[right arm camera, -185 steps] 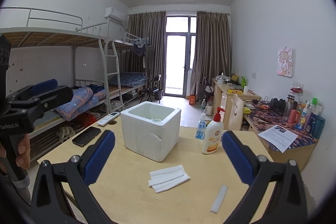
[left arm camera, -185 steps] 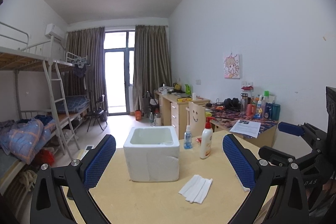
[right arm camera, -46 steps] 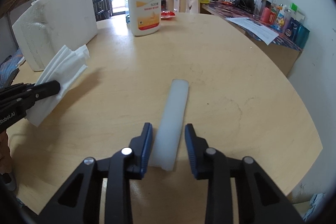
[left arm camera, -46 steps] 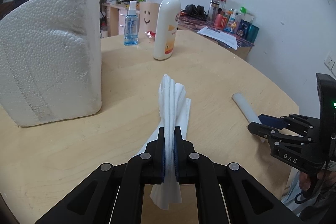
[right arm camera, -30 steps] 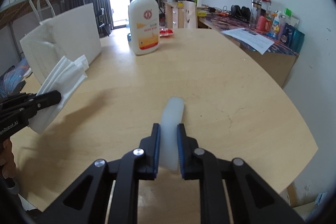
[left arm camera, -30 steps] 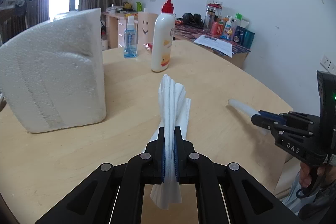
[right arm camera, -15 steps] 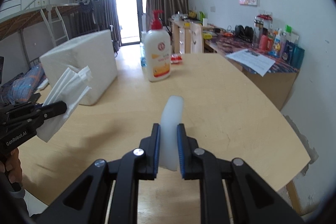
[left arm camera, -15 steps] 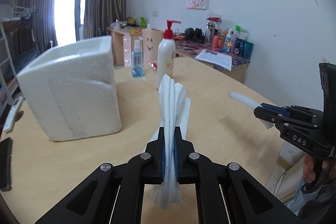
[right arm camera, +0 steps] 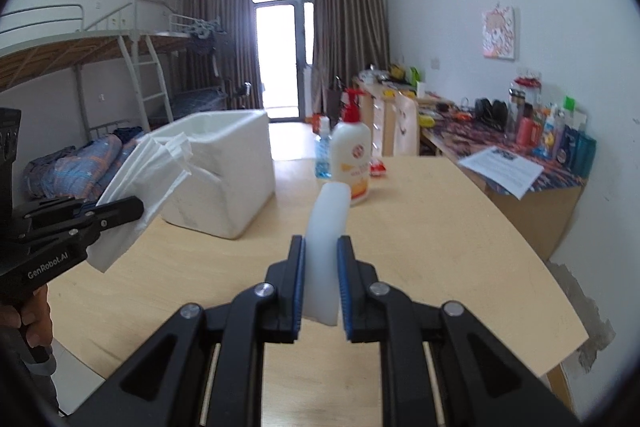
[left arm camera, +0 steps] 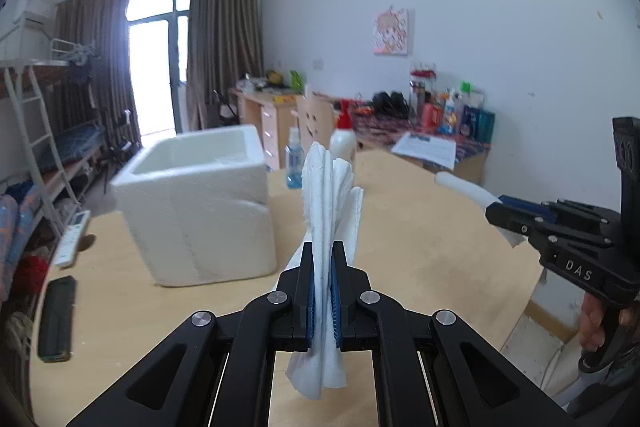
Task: Organize soft objects
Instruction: 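Lift and carry the tissues with the left tool while the right tool carries the stick to the box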
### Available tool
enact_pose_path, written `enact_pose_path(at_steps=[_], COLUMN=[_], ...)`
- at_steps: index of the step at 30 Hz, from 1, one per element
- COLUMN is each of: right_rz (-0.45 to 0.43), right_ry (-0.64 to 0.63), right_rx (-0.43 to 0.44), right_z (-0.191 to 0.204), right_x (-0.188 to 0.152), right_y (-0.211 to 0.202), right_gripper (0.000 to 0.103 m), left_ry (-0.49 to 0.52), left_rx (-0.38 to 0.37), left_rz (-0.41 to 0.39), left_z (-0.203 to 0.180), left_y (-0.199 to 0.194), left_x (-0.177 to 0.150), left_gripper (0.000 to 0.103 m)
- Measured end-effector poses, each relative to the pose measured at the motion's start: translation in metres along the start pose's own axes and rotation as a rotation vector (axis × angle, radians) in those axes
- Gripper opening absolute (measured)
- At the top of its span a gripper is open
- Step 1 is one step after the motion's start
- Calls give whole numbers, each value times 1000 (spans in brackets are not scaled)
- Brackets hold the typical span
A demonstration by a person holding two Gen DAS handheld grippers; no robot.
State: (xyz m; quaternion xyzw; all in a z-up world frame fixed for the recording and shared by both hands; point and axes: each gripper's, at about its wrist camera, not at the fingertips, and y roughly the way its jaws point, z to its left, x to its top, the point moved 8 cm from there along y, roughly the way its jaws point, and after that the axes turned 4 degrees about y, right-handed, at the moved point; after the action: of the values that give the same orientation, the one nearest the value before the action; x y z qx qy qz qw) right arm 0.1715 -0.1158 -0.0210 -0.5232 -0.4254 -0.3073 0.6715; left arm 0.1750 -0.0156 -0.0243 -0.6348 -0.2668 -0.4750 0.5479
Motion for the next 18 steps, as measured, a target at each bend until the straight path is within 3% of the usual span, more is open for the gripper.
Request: enact_pose_path(at_steps=[18], right_rz=[-97], right_ry=[-78], right_rx=[174], right_z=[64], right_x=[21], right_y=[-15], right_gripper=[19], left_ry=[-41], left_rx=[186], left_rz=[-114], left_z=[44], left_y=[-79], left_x=[-2], left_gripper=[7])
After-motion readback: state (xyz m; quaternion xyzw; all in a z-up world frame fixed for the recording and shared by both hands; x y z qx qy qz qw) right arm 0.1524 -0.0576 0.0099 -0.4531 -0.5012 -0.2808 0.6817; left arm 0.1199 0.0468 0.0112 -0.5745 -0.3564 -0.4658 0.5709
